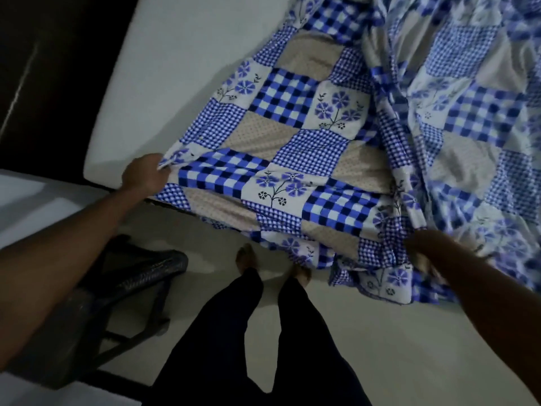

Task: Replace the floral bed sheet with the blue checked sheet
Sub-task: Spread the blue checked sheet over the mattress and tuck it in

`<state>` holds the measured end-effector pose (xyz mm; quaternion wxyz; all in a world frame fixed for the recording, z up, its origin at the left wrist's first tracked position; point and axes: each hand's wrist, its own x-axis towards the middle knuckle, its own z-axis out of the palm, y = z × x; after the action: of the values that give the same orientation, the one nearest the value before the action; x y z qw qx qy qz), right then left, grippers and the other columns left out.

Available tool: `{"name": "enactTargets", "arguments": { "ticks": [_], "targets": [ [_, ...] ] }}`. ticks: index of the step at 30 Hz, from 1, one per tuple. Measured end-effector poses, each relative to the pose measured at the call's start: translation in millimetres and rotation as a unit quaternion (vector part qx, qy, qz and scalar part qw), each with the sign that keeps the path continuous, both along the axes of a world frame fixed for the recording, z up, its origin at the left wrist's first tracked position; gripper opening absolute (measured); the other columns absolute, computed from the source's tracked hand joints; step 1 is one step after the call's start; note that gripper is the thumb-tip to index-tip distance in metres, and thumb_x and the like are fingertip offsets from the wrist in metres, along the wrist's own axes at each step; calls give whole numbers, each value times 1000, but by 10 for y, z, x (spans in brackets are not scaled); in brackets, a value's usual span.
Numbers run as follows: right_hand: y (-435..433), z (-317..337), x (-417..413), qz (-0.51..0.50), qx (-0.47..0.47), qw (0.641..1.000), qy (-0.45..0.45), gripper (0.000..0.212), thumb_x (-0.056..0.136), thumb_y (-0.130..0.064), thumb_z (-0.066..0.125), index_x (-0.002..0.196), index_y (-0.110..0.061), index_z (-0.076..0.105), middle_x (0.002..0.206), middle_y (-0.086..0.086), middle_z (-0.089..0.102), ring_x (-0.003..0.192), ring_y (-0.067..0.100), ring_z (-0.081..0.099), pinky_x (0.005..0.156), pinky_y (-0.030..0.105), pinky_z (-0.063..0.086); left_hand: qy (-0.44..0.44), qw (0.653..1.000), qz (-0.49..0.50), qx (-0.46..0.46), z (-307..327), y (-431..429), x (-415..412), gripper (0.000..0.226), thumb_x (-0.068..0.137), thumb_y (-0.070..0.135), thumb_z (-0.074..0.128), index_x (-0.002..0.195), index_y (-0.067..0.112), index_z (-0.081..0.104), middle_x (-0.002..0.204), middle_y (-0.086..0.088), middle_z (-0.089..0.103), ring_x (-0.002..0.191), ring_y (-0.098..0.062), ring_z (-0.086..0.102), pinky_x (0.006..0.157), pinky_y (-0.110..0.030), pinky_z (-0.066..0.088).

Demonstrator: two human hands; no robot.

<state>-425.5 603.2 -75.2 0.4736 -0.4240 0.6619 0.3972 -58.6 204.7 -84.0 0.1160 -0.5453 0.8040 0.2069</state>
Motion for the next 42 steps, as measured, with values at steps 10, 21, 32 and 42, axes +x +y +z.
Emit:
{"name": "enactTargets", "arguments": {
  "ticks": [10,21,32,42],
  "targets": [
    [-2254,-111,1505,-175,-481,841,-177,67,88,0,55,148,-25,41,153,7,40,121,34,56,87,49,54,207,918,272,199,-23,377,-80,31,68,25,68,94,8,71,86,-13,67,79,-25,61,70,-31,47],
    [-4133,-653,1661,116,-370,920,-61,41,87,-44,59,119,-20,64,123,12,63,114,33,60,90,43,52,237,891,230,312,-309,-347,415,54,86,-5,66,136,10,52,137,-4,48,123,-19,50,87,-26,43],
    [-6014,-676,3069,-16,-492,854,-167,32,87,-36,65,106,-11,65,114,18,60,105,38,60,83,39,49,131,963,232,30,-173,-1859,1762,19,79,0,56,94,11,62,91,-6,66,82,-23,60,67,-25,42],
    [-6323,-922,3128,-27,-499,830,-249,37,92,-12,58,129,-18,60,129,14,53,113,35,58,89,41,51,-48,990,38,-127,-529,-1939,1724,87,57,10,80,136,16,45,130,-13,47,120,-35,45,87,-46,45]
  ]
}}
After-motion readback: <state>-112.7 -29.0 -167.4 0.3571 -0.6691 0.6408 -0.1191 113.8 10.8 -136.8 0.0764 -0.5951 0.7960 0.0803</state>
